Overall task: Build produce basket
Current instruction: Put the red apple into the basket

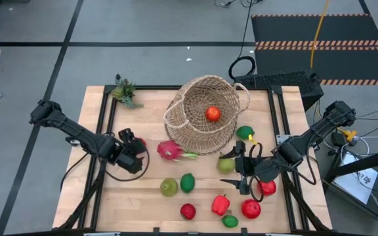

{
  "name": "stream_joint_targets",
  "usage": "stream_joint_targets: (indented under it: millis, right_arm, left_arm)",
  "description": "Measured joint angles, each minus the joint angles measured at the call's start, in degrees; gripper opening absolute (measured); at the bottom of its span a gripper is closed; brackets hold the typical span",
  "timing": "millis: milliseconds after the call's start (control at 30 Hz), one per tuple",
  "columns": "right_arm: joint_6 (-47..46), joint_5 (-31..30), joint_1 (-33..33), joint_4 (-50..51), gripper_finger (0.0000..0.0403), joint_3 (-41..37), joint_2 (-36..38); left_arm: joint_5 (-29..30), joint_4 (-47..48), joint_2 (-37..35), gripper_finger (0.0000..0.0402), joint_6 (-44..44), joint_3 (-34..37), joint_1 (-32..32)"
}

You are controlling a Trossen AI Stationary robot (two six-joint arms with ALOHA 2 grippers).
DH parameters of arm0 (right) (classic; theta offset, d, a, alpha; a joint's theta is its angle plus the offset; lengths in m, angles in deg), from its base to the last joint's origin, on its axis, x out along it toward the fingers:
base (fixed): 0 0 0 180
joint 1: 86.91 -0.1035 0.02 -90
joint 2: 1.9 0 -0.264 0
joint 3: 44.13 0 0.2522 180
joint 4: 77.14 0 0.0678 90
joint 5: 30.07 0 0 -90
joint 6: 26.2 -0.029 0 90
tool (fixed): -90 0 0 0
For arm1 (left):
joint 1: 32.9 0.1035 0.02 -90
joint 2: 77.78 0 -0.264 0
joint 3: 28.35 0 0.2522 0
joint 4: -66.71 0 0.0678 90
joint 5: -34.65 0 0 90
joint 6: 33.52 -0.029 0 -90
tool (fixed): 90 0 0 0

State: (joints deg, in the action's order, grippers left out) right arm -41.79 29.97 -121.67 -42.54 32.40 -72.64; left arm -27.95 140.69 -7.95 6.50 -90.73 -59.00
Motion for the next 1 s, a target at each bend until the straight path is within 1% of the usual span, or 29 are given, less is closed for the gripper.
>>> stream_joint_targets:
  millis: [100,333,533,633,833,1000]
  right_arm:
    - [0.0,0.0,0.0,0.0,0.0368,0.0,0.0]
    - [0.25,0.0,0.0,0.04,0.0368,0.0,0.0]
    - [1.2,0.0,0.0,0.06,0.0368,0.0,0.0]
    - [1.21,-0.1,0.0,0.04,0.0368,0.0,0.0]
    - [0.46,-0.2,0.0,0.04,0.0368,0.0,0.0]
    - [1.55,-0.24,0.02,0.04,0.0368,0.0,0.0]
  left_arm:
    - [-0.39,-0.03,0.0,0.0392,1.31,0.52,1.47]
    - [-4.55,-0.09,0.02,0.0398,2.95,4.54,4.44]
    - [-6.17,-2.76,0.04,0.04,2.89,7.18,5.9]
    - [-7.07,-5.38,0.04,0.04,2.09,8.43,6.23]
    - [-7.54,-6.52,0.04,0.04,1.75,10.14,6.23]
    - [-7.67,-7.14,0.04,0.04,1.71,12.02,6.23]
